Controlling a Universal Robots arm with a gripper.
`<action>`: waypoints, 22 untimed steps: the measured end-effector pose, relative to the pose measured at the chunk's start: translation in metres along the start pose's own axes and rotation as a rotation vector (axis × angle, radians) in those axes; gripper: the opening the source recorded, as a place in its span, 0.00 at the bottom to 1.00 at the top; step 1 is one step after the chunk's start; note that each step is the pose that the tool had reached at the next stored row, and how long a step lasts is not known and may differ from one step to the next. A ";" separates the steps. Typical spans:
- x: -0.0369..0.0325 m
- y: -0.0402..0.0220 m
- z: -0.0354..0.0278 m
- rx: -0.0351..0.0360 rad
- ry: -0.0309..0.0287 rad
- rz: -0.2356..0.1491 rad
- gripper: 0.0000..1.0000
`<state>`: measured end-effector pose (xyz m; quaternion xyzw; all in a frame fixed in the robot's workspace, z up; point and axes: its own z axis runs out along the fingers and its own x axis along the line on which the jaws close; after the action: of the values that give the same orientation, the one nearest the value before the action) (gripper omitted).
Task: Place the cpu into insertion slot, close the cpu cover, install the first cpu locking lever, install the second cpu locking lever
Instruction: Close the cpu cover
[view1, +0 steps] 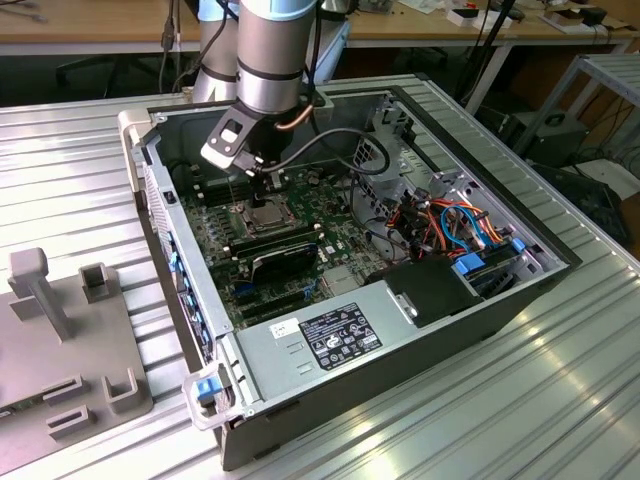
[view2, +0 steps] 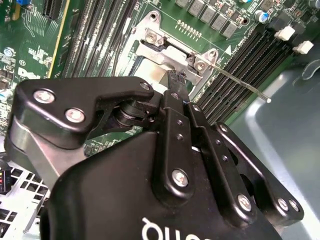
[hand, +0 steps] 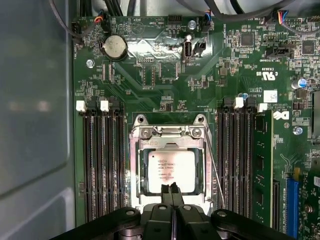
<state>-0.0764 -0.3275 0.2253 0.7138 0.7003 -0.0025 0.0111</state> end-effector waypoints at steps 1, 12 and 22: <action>0.0000 0.0000 0.0000 0.0000 0.0000 0.000 0.11; 0.0000 -0.0020 0.0000 -0.0001 0.0001 0.000 0.11; 0.0001 -0.0105 0.0178 0.0009 0.0001 0.000 0.11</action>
<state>-0.0866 -0.3275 0.2073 0.7138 0.7003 -0.0027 0.0107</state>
